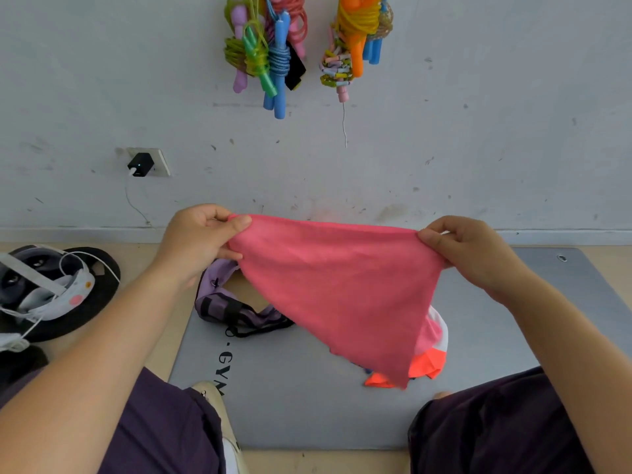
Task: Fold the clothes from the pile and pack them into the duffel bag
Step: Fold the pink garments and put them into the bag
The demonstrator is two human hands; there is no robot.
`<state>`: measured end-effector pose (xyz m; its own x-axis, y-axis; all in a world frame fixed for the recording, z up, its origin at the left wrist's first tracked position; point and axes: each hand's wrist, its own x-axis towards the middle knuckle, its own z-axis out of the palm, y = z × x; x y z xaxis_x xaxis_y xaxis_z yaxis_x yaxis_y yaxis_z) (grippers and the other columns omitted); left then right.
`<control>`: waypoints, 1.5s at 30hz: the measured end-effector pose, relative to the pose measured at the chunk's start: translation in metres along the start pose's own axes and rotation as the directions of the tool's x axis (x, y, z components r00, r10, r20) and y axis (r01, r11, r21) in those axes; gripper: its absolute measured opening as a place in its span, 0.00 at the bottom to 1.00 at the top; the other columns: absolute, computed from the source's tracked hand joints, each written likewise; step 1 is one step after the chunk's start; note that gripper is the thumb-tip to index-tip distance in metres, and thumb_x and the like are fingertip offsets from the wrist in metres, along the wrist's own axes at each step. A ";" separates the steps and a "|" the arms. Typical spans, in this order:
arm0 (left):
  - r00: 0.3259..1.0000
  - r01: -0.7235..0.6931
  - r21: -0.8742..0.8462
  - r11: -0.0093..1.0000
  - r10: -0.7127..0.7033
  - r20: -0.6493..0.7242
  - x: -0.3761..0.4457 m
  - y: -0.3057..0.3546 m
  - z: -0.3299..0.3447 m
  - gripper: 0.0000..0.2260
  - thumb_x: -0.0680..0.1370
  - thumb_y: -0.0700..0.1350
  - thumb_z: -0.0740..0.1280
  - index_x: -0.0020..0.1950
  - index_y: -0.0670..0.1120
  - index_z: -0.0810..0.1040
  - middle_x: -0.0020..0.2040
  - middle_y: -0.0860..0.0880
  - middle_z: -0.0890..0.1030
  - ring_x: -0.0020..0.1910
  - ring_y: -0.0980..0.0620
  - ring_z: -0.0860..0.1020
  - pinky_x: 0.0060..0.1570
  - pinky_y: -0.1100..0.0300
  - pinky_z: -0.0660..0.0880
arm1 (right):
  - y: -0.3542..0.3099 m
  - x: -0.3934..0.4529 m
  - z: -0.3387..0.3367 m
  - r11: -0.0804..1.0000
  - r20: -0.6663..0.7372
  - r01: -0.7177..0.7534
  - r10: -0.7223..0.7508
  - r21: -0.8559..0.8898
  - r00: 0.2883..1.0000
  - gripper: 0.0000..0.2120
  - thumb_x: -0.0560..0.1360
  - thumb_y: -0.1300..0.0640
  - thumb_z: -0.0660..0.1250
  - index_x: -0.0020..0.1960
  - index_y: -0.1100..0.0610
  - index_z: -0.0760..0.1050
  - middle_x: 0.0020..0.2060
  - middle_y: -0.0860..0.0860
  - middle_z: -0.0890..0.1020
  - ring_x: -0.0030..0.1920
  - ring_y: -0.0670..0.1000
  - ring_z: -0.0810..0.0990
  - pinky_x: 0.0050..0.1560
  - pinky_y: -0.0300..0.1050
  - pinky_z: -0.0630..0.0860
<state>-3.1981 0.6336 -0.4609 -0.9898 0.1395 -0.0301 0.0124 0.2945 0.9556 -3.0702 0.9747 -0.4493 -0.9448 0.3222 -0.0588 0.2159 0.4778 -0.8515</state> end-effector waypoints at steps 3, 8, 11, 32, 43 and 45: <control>1.000 -0.002 -0.035 0.999 0.001 -0.006 -0.003 0.000 0.010 0.09 0.75 0.43 0.73 0.45 0.37 0.80 0.39 0.43 0.81 0.34 0.51 0.79 0.30 0.61 0.80 | -0.009 -0.007 0.008 0.993 0.086 -0.026 0.016 0.116 0.996 0.09 0.76 0.55 0.70 0.44 0.61 0.76 0.31 0.58 0.83 0.31 0.55 0.82 0.42 0.51 0.80; 0.993 0.053 -0.181 0.982 -0.033 0.112 -0.022 0.015 0.041 0.06 0.73 0.41 0.75 0.42 0.39 0.81 0.35 0.47 0.82 0.32 0.51 0.81 0.37 0.60 0.82 | -0.028 -0.025 0.029 0.947 0.275 0.005 -0.099 0.322 0.956 0.03 0.77 0.63 0.68 0.49 0.58 0.75 0.28 0.59 0.78 0.30 0.58 0.83 0.33 0.37 0.76; 0.978 0.085 -0.251 0.964 -0.033 0.207 -0.034 0.024 0.057 0.04 0.73 0.40 0.73 0.42 0.40 0.82 0.36 0.47 0.82 0.34 0.51 0.82 0.41 0.58 0.83 | -0.038 -0.035 0.044 0.924 0.382 -0.001 -0.157 0.383 0.911 0.08 0.79 0.64 0.65 0.55 0.55 0.78 0.28 0.55 0.73 0.35 0.61 0.85 0.41 0.40 0.79; 0.858 0.000 -0.164 0.986 0.084 0.507 -0.063 0.039 0.078 0.12 0.64 0.53 0.80 0.45 0.52 0.86 0.46 0.50 0.86 0.47 0.56 0.83 0.49 0.63 0.78 | -0.050 -0.046 0.058 0.848 -0.059 0.492 -0.512 -0.197 0.857 0.14 0.69 0.47 0.74 0.38 0.59 0.81 0.42 0.48 0.74 0.45 0.46 0.74 0.46 0.31 0.67; 0.924 -0.218 -0.020 0.976 0.213 0.317 -0.041 0.033 0.043 0.03 0.72 0.38 0.74 0.43 0.46 0.83 0.36 0.54 0.84 0.30 0.64 0.78 0.32 0.74 0.71 | -0.030 -0.030 0.009 0.842 0.235 0.373 -0.300 -0.391 0.925 0.05 0.72 0.53 0.74 0.44 0.54 0.80 0.46 0.47 0.81 0.48 0.43 0.77 0.50 0.29 0.68; 0.935 -0.282 0.149 0.948 0.236 0.266 -0.037 0.028 0.041 0.04 0.73 0.39 0.74 0.43 0.48 0.83 0.38 0.55 0.85 0.35 0.61 0.81 0.39 0.68 0.76 | -0.033 -0.033 0.011 0.862 0.176 0.367 -0.324 -0.350 0.930 0.04 0.71 0.55 0.75 0.41 0.53 0.80 0.41 0.42 0.82 0.47 0.39 0.77 0.47 0.23 0.66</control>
<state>-3.1555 0.6758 -0.4451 -0.8842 0.4517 0.1193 0.3118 0.3803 0.8707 -3.0490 0.9400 -0.4252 -0.9916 0.0009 0.1294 -0.0740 0.8162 -0.5730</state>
